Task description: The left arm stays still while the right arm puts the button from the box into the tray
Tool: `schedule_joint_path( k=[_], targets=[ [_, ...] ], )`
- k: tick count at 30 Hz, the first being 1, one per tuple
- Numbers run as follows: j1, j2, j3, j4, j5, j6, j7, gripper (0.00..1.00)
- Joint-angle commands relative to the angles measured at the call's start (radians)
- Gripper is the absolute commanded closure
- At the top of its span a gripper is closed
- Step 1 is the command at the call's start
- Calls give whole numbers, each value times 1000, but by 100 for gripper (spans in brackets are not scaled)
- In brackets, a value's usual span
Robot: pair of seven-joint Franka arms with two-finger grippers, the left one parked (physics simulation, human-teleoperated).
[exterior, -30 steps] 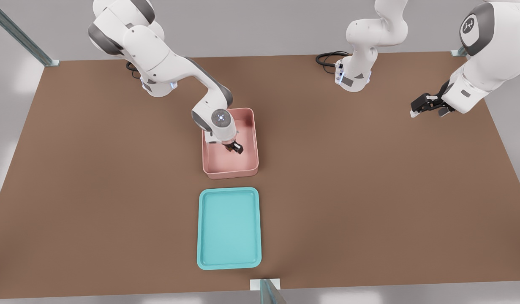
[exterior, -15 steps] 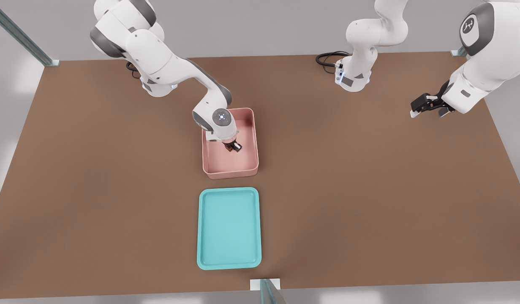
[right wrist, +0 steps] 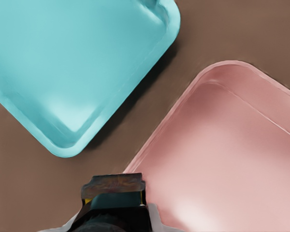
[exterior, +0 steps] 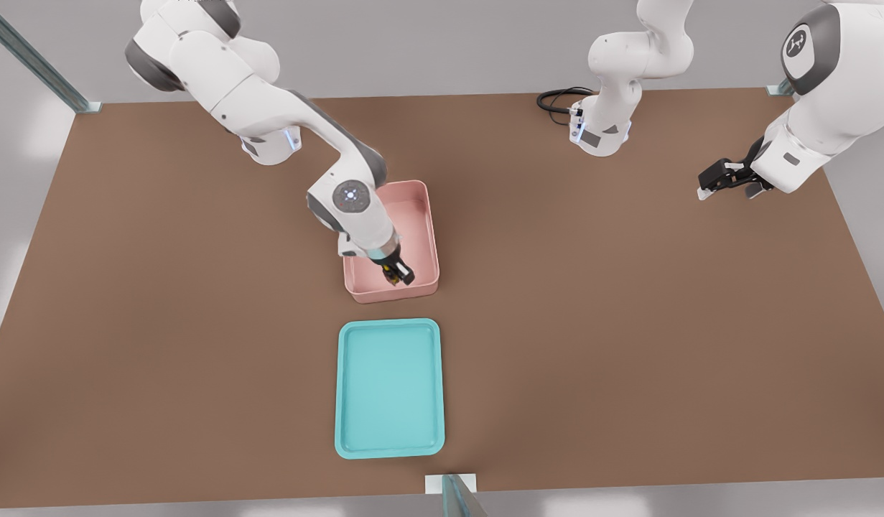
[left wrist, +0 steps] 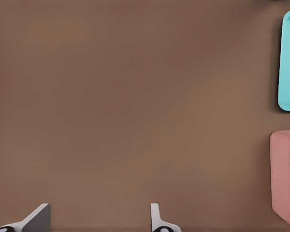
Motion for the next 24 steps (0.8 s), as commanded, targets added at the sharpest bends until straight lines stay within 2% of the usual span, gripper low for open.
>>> schedule_joint_path(
  k=[1,2,3,5,9,10,14,15,16,17,18,19,20,21,22,23,24],
  targets=[
    [-57,36,-7,110,-3,-71,-409,63],
    [-72,128,-11,225,-9,-71,-495,63],
    [-72,256,-14,345,-109,-73,-511,62],
    [-63,454,-17,512,-135,-21,-654,62],
    [-42,568,-15,598,-205,10,-708,61],
    [-40,574,-15,598,-205,16,-702,0],
    [-45,556,-3,598,-207,-10,-705,0],
    [-45,518,18,598,-202,-72,-700,0],
    [-109,425,127,589,-201,-197,-709,0],
    [-236,350,285,598,-207,-470,-847,0],
    [-333,327,330,599,-217,-678,-1086,0],
    [-462,330,324,599,-286,-870,-1459,0],
    [-500,319,278,604,-398,-930,-1789,0],
    [-271,46,-139,601,-162,-959,-2008,0],
    [46,-174,-590,555,175,-973,-1767,0],
    [47,-288,-592,491,212,-1053,-1679,0],
    [46,-346,-595,425,218,-1054,-1659,0]
  ],
)
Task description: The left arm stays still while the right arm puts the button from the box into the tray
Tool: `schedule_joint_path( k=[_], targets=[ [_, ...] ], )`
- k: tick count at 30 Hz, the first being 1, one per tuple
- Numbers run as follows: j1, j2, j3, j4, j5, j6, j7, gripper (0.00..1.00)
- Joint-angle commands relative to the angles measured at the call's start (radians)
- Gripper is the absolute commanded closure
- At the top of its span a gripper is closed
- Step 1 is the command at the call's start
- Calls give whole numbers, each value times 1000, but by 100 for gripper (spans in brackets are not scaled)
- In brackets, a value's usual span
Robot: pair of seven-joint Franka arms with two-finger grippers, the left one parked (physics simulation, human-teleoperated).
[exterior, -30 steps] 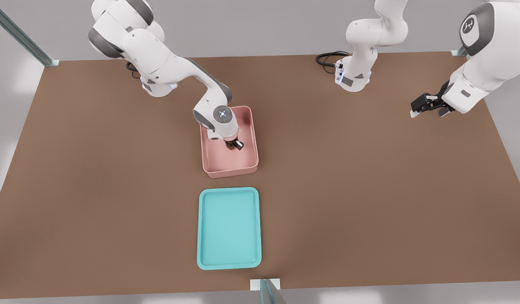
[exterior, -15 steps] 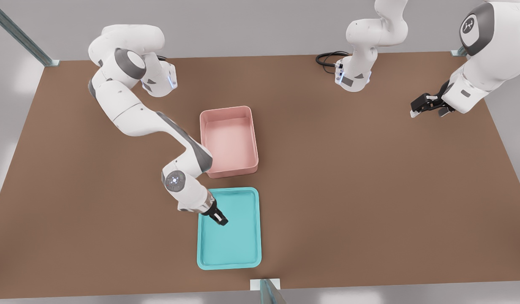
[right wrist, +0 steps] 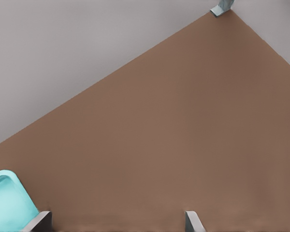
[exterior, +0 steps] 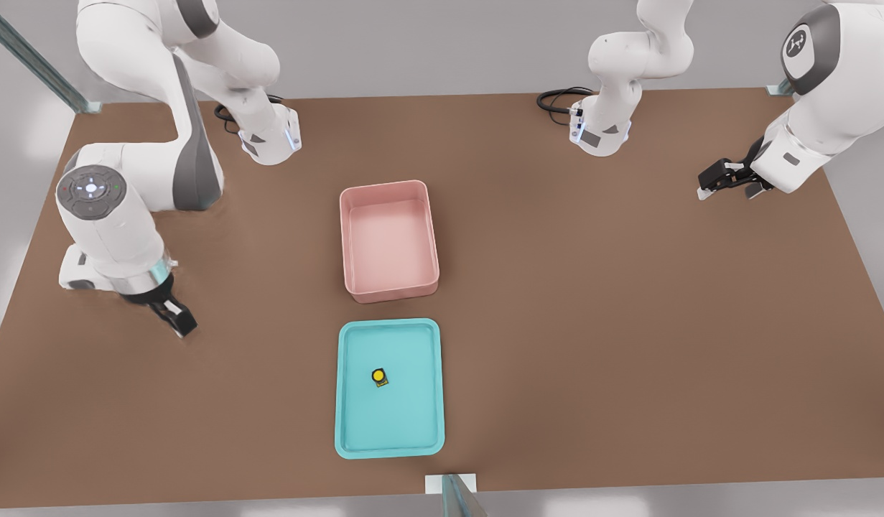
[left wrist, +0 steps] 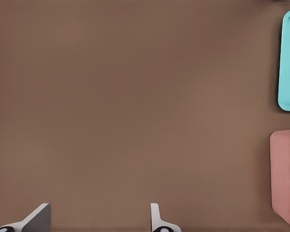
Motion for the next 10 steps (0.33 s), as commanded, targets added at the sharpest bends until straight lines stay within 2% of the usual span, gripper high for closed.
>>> schedule_joint_path(
  k=[1,10],
  targets=[
    [41,-92,-71,-60,186,-329,-829,0],
    [36,-129,-74,-94,186,-332,-830,0]
  ],
)
